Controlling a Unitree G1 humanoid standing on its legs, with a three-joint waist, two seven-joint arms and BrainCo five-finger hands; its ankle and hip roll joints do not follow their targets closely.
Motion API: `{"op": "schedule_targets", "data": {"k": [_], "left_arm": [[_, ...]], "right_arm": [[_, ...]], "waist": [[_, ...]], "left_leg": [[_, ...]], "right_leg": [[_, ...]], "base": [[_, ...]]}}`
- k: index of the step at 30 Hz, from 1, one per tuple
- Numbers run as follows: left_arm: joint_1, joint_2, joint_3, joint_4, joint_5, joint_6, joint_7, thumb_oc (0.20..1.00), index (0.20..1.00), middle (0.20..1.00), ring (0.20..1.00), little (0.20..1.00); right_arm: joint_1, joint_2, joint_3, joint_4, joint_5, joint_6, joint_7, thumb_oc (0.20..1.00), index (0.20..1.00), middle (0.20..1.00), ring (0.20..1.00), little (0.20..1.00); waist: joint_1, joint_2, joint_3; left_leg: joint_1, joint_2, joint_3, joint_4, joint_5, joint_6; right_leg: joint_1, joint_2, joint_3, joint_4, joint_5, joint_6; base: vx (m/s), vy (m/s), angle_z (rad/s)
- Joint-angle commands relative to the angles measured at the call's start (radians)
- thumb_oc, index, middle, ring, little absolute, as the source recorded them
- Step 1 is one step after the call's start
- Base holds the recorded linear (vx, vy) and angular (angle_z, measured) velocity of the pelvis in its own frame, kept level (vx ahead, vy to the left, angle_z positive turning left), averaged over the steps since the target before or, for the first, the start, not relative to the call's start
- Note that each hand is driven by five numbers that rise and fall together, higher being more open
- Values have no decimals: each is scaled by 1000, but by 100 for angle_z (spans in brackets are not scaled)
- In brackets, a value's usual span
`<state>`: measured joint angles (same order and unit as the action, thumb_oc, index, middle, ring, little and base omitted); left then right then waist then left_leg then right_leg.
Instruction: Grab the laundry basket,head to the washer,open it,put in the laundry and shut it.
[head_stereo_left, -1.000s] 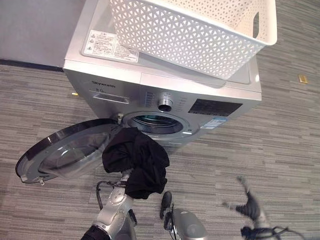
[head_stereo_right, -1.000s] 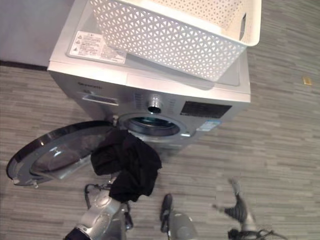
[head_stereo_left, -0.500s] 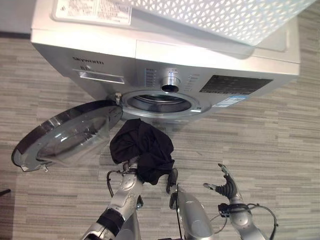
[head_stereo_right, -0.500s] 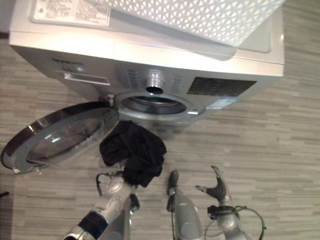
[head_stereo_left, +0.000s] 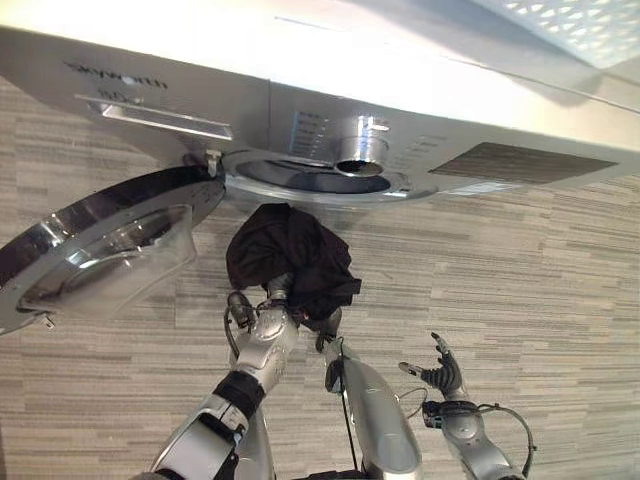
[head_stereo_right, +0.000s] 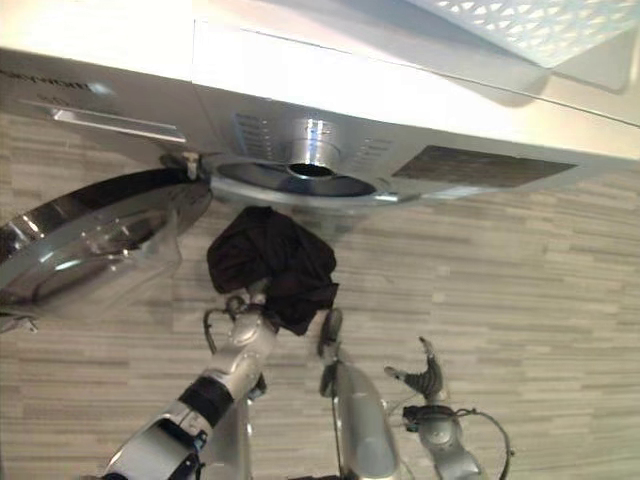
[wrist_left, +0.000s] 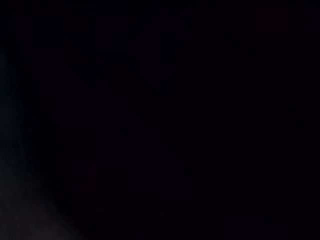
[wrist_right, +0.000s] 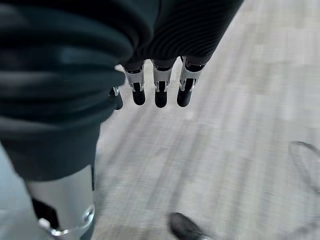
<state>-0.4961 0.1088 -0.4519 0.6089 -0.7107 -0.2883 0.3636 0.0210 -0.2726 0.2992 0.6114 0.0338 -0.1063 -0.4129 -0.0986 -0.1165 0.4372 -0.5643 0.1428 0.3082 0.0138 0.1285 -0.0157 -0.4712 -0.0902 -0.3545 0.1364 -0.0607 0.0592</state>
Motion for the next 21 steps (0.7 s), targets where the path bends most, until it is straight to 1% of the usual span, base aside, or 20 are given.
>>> {"op": "schedule_targets", "data": {"k": [1, 4, 6, 7, 8, 15, 17, 18, 20, 21], "left_arm": [[-26, -76, -3, -17, -23, -54, 9, 200, 200, 200, 200, 200], [-46, -81, 6, -19, -36, -63, 17, 200, 200, 200, 200, 200], [-82, -99, 23, 9, -47, -73, 33, 200, 200, 200, 200, 200], [-85, -99, 24, 11, -46, -74, 33, 200, 200, 200, 200, 200], [-111, -106, 31, 20, -47, -79, 46, 200, 200, 200, 200, 200], [-210, -137, 64, 56, -56, -100, 82, 200, 200, 200, 200, 200], [-250, -142, 78, 67, -60, -106, 97, 200, 200, 200, 200, 200], [-308, -141, 94, 72, -63, -117, 116, 200, 200, 200, 200, 200], [-336, -137, 105, 79, -64, -119, 124, 200, 200, 200, 200, 200], [-397, -121, 140, 100, -81, -128, 140, 200, 200, 200, 200, 200]], "right_arm": [[24, -7, -5, -44, 43, -12, -20, 1000, 1000, 1000, 1000, 1000], [22, -6, 1, -55, 39, -15, -21, 1000, 1000, 1000, 1000, 1000], [10, 1, 12, -81, 40, -25, -22, 1000, 1000, 1000, 1000, 1000], [9, 1, 13, -82, 40, -25, -23, 1000, 1000, 1000, 1000, 1000], [0, -1, 19, -115, 41, -33, -23, 1000, 1000, 1000, 1000, 1000], [-9, -5, 26, -164, 43, -51, -27, 1000, 1000, 1000, 1000, 1000], [-14, -4, 26, -160, 44, -53, -27, 1000, 1000, 1000, 1000, 1000], [-11, -4, 26, -160, 42, -58, -27, 1000, 1000, 1000, 1000, 1000], [-8, -10, 25, -163, 39, -59, -25, 1000, 1000, 1000, 1000, 1000], [-4, -10, 20, -159, 42, -61, -21, 1000, 1000, 1000, 1000, 1000]], "waist": [[-1, 11, -16], [-1, 6, -11], [-8, -6, -9], [-9, -6, -10], [-15, -16, -8], [-42, -33, -23], [-50, -39, -33], [-61, -46, -47], [-66, -47, -51], [-73, -52, -57]], "left_leg": [[-100, -75, 61, -49, 8, 22], [-125, -75, 60, -50, 10, 22], [-154, -73, 64, -59, 10, 22], [-156, -72, 64, -59, 10, 22], [-172, -72, 65, -67, 8, 23], [-222, -76, 67, -71, -5, 30], [-235, -80, 67, -71, -11, 33], [-249, -87, 65, -68, -24, 38], [-254, -88, 66, -60, -34, 40], [-262, -94, 64, -48, -48, 44]], "right_leg": [[28, 59, -80, 111, -166, -55], [2, 62, -83, 107, -164, -56], [-23, 68, -84, 87, -157, -51], [-25, 68, -84, 86, -155, -51], [-42, 71, -83, 77, -145, -44], [-76, 75, -79, 44, -124, -29], [-81, 77, -75, 30, -118, -23], [-87, 78, -69, 20, -113, -17], [-89, 76, -67, 23, -117, -16], [-92, 76, -67, 24, -121, -16]], "base": [[0, 0, 0], [12, -28, 0], [10, -20, 0], [18, -16, -4], [15, -3, -6], [36, 4, -4], [45, 30, -4], [47, 35, -6], [53, 20, -9], [66, 15, -7]]}}
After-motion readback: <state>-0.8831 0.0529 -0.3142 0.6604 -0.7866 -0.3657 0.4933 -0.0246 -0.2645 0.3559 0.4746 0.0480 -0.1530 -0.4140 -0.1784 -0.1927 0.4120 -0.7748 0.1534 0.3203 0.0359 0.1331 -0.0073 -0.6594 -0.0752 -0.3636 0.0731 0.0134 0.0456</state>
